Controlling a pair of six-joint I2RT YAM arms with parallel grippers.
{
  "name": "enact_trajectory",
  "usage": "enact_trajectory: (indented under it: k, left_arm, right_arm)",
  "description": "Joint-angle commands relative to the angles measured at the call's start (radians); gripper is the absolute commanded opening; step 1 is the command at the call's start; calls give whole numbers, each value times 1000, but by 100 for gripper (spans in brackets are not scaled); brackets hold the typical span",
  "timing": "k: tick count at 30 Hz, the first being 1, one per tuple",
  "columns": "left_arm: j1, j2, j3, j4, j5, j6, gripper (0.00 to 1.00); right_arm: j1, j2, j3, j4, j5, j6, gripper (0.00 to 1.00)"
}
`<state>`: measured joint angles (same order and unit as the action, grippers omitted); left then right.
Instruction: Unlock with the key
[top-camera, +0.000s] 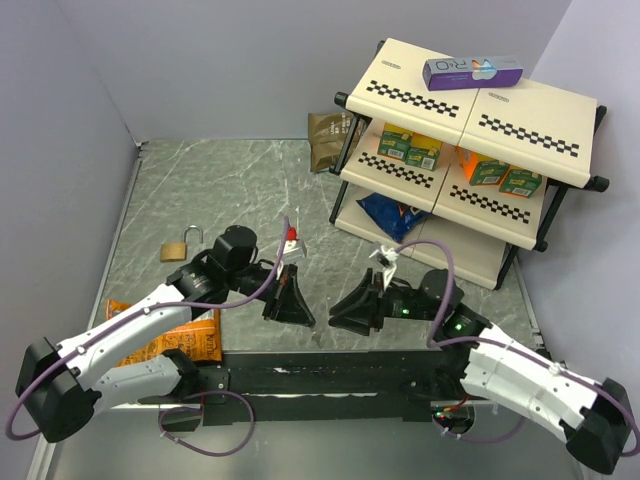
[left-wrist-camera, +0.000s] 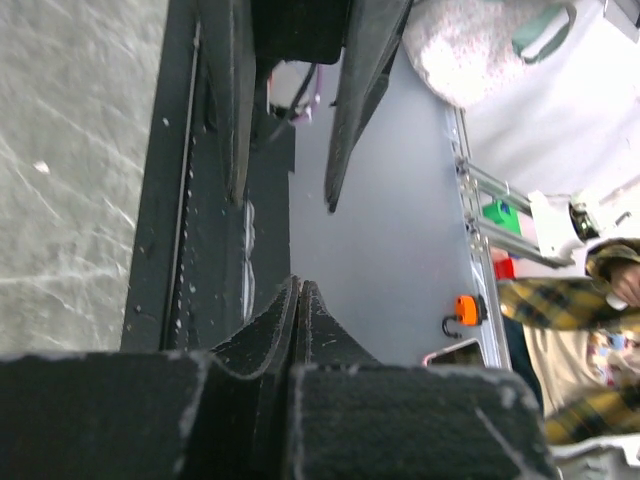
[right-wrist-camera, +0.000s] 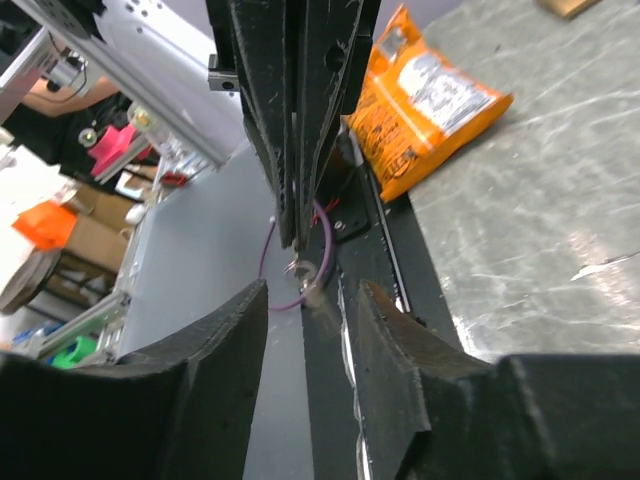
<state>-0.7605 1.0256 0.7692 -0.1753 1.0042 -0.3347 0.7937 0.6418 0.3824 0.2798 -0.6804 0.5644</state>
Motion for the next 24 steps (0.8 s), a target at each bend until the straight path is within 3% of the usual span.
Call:
enact_trajectory:
  k: [1,12,24]
  left_arm:
    - [4,14,42,-53,63,89,1]
    - [6,37,31,-29,65,95,1]
    - [7,37,25,-19,83,97,1]
  right_arm:
    - [45,70,27,127,-25,19,45]
    - [148,173,32,179,47,19,38]
    - [170,229,35,228,61,17,32]
